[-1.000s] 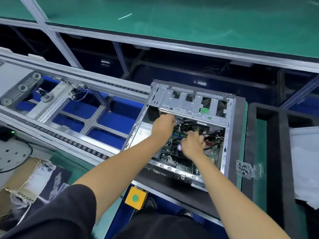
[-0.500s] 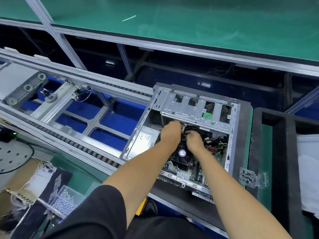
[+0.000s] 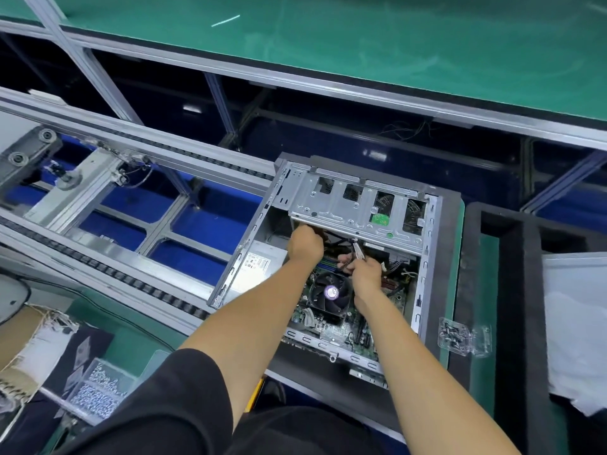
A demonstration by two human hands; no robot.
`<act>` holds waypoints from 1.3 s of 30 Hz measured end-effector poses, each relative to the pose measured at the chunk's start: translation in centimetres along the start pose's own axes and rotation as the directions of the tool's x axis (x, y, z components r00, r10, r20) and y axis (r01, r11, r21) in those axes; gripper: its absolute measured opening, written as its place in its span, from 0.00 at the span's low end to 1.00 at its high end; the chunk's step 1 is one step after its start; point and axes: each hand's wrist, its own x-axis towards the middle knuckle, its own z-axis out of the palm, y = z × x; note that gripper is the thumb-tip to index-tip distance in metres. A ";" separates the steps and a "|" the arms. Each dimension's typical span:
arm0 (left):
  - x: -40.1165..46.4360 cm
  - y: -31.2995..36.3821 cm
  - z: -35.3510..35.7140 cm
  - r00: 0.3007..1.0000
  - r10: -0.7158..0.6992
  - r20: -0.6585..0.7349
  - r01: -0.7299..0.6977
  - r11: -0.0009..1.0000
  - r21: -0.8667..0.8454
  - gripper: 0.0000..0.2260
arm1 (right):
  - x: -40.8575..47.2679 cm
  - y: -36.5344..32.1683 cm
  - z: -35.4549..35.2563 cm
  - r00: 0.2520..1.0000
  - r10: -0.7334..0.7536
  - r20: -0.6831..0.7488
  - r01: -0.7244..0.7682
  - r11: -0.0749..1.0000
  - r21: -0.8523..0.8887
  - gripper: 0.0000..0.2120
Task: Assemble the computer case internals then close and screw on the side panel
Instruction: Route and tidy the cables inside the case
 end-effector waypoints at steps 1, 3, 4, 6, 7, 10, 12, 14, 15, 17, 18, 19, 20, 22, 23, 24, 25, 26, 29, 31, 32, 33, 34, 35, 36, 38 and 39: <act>0.1 0.0 0.1 1.000 -0.002 -0.005 0.002 1.000 -0.001 0.06 | 0.0 0.0 0.1 1.000 0.000 -0.022 0.001 0.999 0.033 0.17; 0.2 0.0 0.0 1.000 -0.008 -0.002 0.008 0.999 -0.052 0.07 | 0.0 0.0 0.1 0.998 0.001 -0.061 0.003 0.997 0.074 0.16; 0.3 0.0 0.0 1.000 0.002 0.015 -0.001 0.998 -0.060 0.07 | 0.0 0.0 0.2 0.998 -0.001 -0.067 0.007 0.996 0.089 0.15; 0.2 -0.1 0.1 0.996 0.031 0.085 -0.030 0.999 -0.010 0.09 | -0.1 0.2 0.1 0.999 -0.001 -0.041 0.005 0.993 0.117 0.11; 0.1 -0.2 0.1 0.993 0.053 0.109 -0.056 0.998 0.028 0.10 | -0.1 0.5 0.1 1.000 -0.001 -0.023 0.004 0.992 0.122 0.10; -0.1 -0.5 0.4 0.981 0.129 0.148 -0.141 0.987 0.075 0.11 | 0.0 0.8 -0.1 1.000 -0.003 -0.002 0.003 0.999 0.045 0.10; 0.1 -0.6 0.5 0.971 0.143 0.191 -0.157 0.986 0.061 0.13 | 0.2 1.0 0.0 0.999 -0.027 0.041 0.028 1.000 -0.015 0.17; 0.3 -0.7 0.6 0.962 0.131 0.239 -0.146 0.988 0.045 0.13 | 0.2 1.1 0.2 0.992 -0.072 0.106 0.081 0.993 -0.084 0.22; 0.4 -0.7 0.7 0.959 0.119 0.257 -0.132 0.991 0.032 0.13 | 0.1 1.1 0.2 0.990 -0.080 0.116 0.094 0.987 -0.128 0.23; 0.4 -0.6 0.8 0.954 0.096 0.285 -0.096 0.995 -0.014 0.13 | 0.0 1.1 0.1 0.991 -0.086 0.104 0.109 0.964 -0.242 0.22; 0.4 -0.6 0.9 0.952 0.087 0.295 -0.080 0.996 -0.034 0.13 | 0.0 1.1 0.1 0.991 -0.095 0.096 0.119 0.950 -0.289 0.22; 0.4 -0.6 1.0 0.950 0.074 0.302 -0.061 0.997 -0.051 0.13 | 0.1 1.2 0.0 0.990 -0.107 0.088 0.130 0.940 -0.315 0.20; 0.5 -0.6 1.0 0.951 0.055 0.303 -0.038 0.997 -0.062 0.13 | 0.1 1.3 0.0 0.989 -0.122 0.084 0.143 0.934 -0.328 0.19; 0.5 -0.7 1.1 0.956 0.010 0.295 0.011 0.998 -0.068 0.14 | 0.1 1.3 0.1 0.983 -0.162 0.082 0.181 0.905 -0.384 0.18; 0.5 -0.7 1.2 0.955 0.000 0.296 0.024 0.997 -0.077 0.14 | 0.1 1.3 0.1 0.980 -0.178 0.085 0.198 0.880 -0.431 0.18; 0.5 -0.7 1.2 0.953 -0.003 0.303 0.032 0.995 -0.093 0.14 | 0.1 1.4 0.1 0.978 -0.190 0.092 0.211 0.853 -0.477 0.18; 0.6 -0.8 1.2 0.950 -0.005 0.313 0.041 0.993 -0.109 0.14 | 0.2 1.4 0.1 0.976 -0.192 0.099 0.216 0.831 -0.513 0.17; 0.6 -0.8 1.2 0.947 -0.007 0.320 0.048 0.992 -0.120 0.14 | 0.2 1.5 0.2 0.976 -0.190 0.107 0.218 0.814 -0.539 0.17; 0.6 -0.8 1.2 0.946 -0.014 0.324 0.055 0.991 -0.118 0.13 | 0.2 1.6 0.1 0.965 -0.225 0.134 0.260 0.755 -0.602 0.17; 0.7 -0.9 1.3 0.945 -0.014 0.327 0.056 0.991 -0.119 0.13 | 0.0 1.6 0.1 0.948 -0.274 0.163 0.314 0.716 -0.624 0.18; 0.7 -0.9 1.3 0.944 -0.013 0.328 0.055 0.991 -0.119 0.13 | -0.2 1.6 0.1 0.936 -0.300 0.184 0.347 0.692 -0.633 0.18; 0.6 -1.0 1.3 0.944 -0.010 0.328 0.052 0.991 -0.121 0.12 | -0.3 1.5 0.1 0.922 -0.328 0.206 0.380 0.663 -0.645 0.18; 0.5 -1.0 1.2 0.945 -0.006 0.328 0.049 0.991 -0.123 0.12 | -0.4 1.4 0.1 0.907 -0.357 0.224 0.410 0.623 -0.666 0.18; 0.4 -1.0 1.1 0.946 -0.002 0.324 0.044 0.992 -0.122 0.12 | -0.5 1.2 0.1 0.890 -0.389 0.238 0.435 0.567 -0.699 0.17; 0.3 -1.0 1.0 0.948 0.002 0.318 0.038 0.992 -0.119 0.11 | -0.5 1.1 0.1 0.871 -0.425 0.247 0.453 0.501 -0.738 0.16; 0.0 -1.1 1.0 0.953 0.008 0.303 0.028 0.993 -0.116 0.09 | -0.7 0.6 -0.1 0.834 -0.497 0.241 0.468 0.403 -0.786 0.16; -0.1 -1.2 1.0 0.955 0.013 0.297 0.025 0.992 -0.123 0.09 | -0.8 0.4 -0.2 0.823 -0.520 0.227 0.468 0.396 -0.790 0.16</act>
